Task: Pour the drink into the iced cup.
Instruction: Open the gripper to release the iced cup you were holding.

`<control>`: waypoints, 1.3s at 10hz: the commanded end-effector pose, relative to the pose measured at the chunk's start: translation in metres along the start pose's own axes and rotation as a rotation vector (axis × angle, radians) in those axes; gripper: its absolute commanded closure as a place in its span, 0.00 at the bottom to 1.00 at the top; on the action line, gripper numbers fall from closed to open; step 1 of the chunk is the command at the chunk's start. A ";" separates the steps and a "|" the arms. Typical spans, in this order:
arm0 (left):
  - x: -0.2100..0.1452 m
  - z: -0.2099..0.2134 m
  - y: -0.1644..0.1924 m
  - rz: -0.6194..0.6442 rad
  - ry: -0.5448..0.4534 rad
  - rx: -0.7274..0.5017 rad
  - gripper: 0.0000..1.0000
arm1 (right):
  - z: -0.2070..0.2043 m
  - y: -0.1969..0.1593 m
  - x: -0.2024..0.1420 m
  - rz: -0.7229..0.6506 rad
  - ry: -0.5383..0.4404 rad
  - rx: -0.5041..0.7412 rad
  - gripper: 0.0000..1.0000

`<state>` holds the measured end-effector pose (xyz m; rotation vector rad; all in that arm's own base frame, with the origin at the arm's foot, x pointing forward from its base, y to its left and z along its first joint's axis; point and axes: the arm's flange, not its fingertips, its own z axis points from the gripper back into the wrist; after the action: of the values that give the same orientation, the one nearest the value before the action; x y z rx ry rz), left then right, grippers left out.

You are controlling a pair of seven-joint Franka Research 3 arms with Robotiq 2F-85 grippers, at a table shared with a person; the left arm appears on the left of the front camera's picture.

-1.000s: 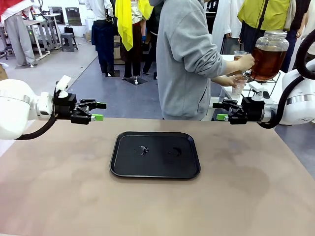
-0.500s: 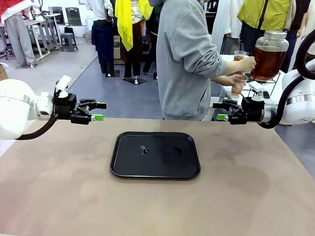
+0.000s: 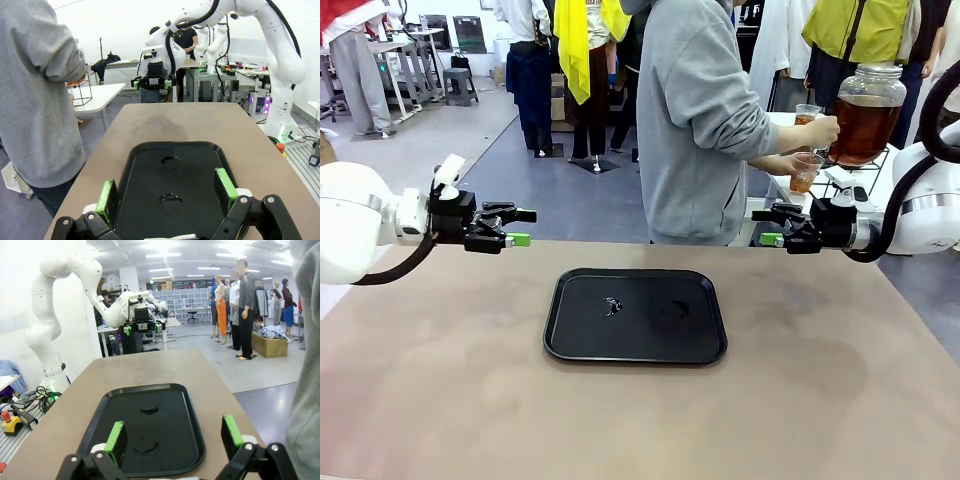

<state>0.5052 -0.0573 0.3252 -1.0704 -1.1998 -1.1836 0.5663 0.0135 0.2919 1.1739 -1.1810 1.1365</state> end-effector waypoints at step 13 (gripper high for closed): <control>0.003 -0.001 -0.001 0.010 0.007 0.002 0.00 | -0.002 -0.001 0.003 0.004 0.007 -0.002 0.00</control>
<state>0.5052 -0.0573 0.3252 -1.0704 -1.1997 -1.1836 0.5663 0.0135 0.2919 1.1739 -1.1810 1.1365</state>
